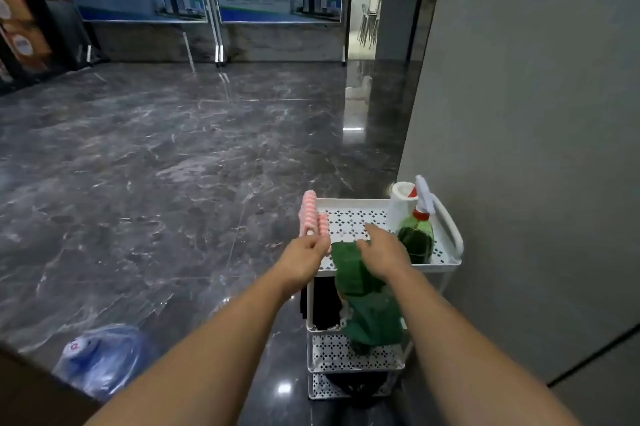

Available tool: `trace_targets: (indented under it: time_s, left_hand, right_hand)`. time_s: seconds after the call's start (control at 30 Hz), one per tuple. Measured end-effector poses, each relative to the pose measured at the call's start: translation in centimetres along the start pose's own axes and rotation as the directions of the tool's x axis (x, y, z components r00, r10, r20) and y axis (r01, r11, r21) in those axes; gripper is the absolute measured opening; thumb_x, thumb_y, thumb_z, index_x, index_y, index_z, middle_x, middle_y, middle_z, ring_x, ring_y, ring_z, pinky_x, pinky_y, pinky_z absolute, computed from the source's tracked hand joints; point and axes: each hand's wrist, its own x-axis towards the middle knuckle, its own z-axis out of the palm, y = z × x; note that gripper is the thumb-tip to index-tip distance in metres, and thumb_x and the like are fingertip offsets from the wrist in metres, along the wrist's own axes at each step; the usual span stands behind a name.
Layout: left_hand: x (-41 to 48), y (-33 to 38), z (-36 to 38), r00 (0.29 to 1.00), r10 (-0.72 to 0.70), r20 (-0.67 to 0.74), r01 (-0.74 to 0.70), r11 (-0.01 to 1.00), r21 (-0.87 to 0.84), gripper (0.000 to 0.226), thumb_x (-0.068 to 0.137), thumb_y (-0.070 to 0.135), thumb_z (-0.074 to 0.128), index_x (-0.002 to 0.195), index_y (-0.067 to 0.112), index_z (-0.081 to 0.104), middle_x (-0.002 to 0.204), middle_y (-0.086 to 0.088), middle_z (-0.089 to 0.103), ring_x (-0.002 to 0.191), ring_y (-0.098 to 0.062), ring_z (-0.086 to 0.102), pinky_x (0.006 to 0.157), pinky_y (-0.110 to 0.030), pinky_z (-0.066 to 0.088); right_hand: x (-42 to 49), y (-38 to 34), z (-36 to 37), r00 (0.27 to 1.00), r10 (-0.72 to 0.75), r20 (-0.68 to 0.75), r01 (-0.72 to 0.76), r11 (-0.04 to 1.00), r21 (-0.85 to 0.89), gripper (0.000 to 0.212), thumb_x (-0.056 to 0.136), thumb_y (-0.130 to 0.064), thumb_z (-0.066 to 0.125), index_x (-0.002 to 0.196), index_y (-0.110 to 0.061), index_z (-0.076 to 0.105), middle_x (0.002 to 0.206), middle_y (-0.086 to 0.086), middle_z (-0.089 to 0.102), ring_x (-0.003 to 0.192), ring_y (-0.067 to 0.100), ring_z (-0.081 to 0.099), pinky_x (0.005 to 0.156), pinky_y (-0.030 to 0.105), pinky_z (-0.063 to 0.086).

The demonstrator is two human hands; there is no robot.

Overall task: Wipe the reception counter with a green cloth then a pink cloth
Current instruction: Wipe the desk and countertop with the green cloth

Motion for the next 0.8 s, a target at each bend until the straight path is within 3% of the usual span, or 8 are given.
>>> trace_targets:
  time_s: [0.1, 0.27, 0.47, 0.63, 0.8]
  left_hand:
    - [1.6, -0.1, 1.3, 1.000, 0.003, 0.020, -0.003, 1.000, -0.002, 0.031, 0.101, 0.027, 0.044, 0.111, 0.008, 0.066, 0.115, -0.006, 0.063, 0.102, -0.020, 0.054, 0.084, -0.028, 0.042]
    - [3.8, -1.4, 2.6, 1.000, -0.017, 0.018, 0.017, 0.999, 0.033, 0.041, 0.101, 0.025, 0.044, 0.139, 0.012, 0.049, 0.139, -0.003, 0.050, 0.125, -0.017, 0.045, 0.100, -0.025, 0.032]
    - [5.0, -2.4, 3.1, 0.999, -0.035, 0.019, 0.034, 0.999, 0.029, 0.042, 0.102, 0.025, 0.043, 0.143, 0.013, 0.044, 0.144, -0.005, 0.045, 0.114, -0.008, 0.040, 0.094, -0.020, 0.029]
    - [5.2, -2.0, 2.9, 0.998, -0.046, 0.030, 0.045, 0.999, 0.019, 0.043, 0.102, 0.024, 0.044, 0.143, 0.012, 0.043, 0.147, -0.006, 0.043, 0.126, -0.015, 0.041, 0.098, -0.021, 0.027]
    - [4.4, -1.4, 1.5, 0.999, -0.030, 0.020, 0.029, 0.999, 0.037, 0.042, 0.101, 0.024, 0.046, 0.141, 0.011, 0.046, 0.146, -0.005, 0.046, 0.130, -0.017, 0.043, 0.103, -0.024, 0.031]
  right_hand:
    - [2.6, 1.3, 1.0, 0.997, 0.079, -0.008, -0.079, 0.997, -0.014, 0.039, 0.097, -0.027, 0.052, 0.132, -0.011, 0.050, 0.135, 0.012, 0.055, 0.122, 0.031, 0.053, 0.098, 0.038, 0.044]
    - [5.8, 2.1, 2.8, 0.986, 0.143, 0.080, -0.137, 0.988, -0.077, 0.032, 0.093, -0.023, 0.060, 0.120, -0.008, 0.056, 0.125, 0.013, 0.057, 0.112, 0.031, 0.057, 0.086, 0.035, 0.047]
    - [8.8, 2.4, 4.5, 0.981, 0.166, 0.103, -0.146, 0.973, -0.179, 0.035, 0.091, -0.016, 0.057, 0.123, -0.005, 0.055, 0.132, 0.016, 0.048, 0.119, 0.034, 0.051, 0.094, 0.038, 0.046]
    - [9.3, 2.0, 4.6, 0.983, 0.156, 0.096, -0.138, 0.975, -0.176, 0.024, 0.088, -0.012, 0.056, 0.109, -0.005, 0.063, 0.120, 0.017, 0.059, 0.108, 0.033, 0.058, 0.086, 0.035, 0.048]
    - [8.2, 2.1, 3.4, 0.986, 0.138, 0.092, -0.125, 0.983, -0.135, 0.022, 0.089, -0.009, 0.054, 0.111, -0.009, 0.059, 0.119, 0.013, 0.058, 0.107, 0.031, 0.057, 0.080, 0.033, 0.045]
